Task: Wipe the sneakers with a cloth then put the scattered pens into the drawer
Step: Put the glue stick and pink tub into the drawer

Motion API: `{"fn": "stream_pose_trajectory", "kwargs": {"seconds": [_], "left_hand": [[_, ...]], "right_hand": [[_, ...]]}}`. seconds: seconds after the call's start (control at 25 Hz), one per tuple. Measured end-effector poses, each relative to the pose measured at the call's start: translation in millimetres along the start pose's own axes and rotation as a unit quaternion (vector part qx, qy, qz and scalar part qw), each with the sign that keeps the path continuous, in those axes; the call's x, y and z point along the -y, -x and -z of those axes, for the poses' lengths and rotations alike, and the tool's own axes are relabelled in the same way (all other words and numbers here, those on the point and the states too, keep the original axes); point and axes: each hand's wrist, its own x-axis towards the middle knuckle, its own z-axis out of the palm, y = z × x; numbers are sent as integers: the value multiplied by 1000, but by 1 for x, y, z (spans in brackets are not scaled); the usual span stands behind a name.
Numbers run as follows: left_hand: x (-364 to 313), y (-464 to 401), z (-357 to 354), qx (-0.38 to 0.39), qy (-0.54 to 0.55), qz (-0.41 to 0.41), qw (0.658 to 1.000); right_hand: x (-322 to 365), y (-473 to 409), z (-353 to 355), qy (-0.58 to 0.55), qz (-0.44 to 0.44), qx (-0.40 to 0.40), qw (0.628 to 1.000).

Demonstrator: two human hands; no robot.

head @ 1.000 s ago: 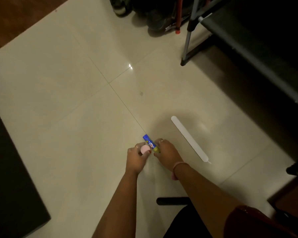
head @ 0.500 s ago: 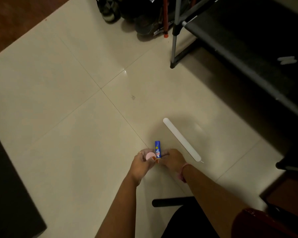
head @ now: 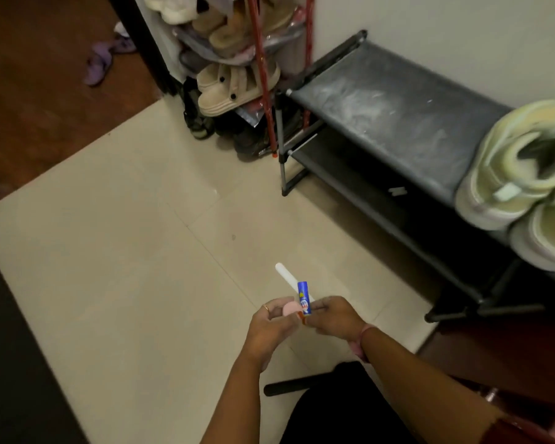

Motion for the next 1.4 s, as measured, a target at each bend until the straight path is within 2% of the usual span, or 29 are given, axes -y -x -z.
{"fn": "stream_pose_trajectory", "kwargs": {"seconds": [0.16,0.36,0.76,1.04,1.16,1.4], "left_hand": [[-34,61,-30,51,-2,-14,999],[-72,145,-70,119,-18,-29,992],[-101,275,-136,186,-35,-68,980],[-60,321,-187,214,-65,-55,973],[-22,330,-206,236,-96,-33,966],[56,319,-229,220,-173,16,960]], "right_hand": [[8,85,19,-60,-4,-27,998],[23,189,35,-69,14,-66,995],[19,354,73,-161,89,-163,969],[-45,431,92,-247,116,-219,937],[-91,457,103,-266,99,-259,923],[-178,495,122,-273,48,-335,901]]}}
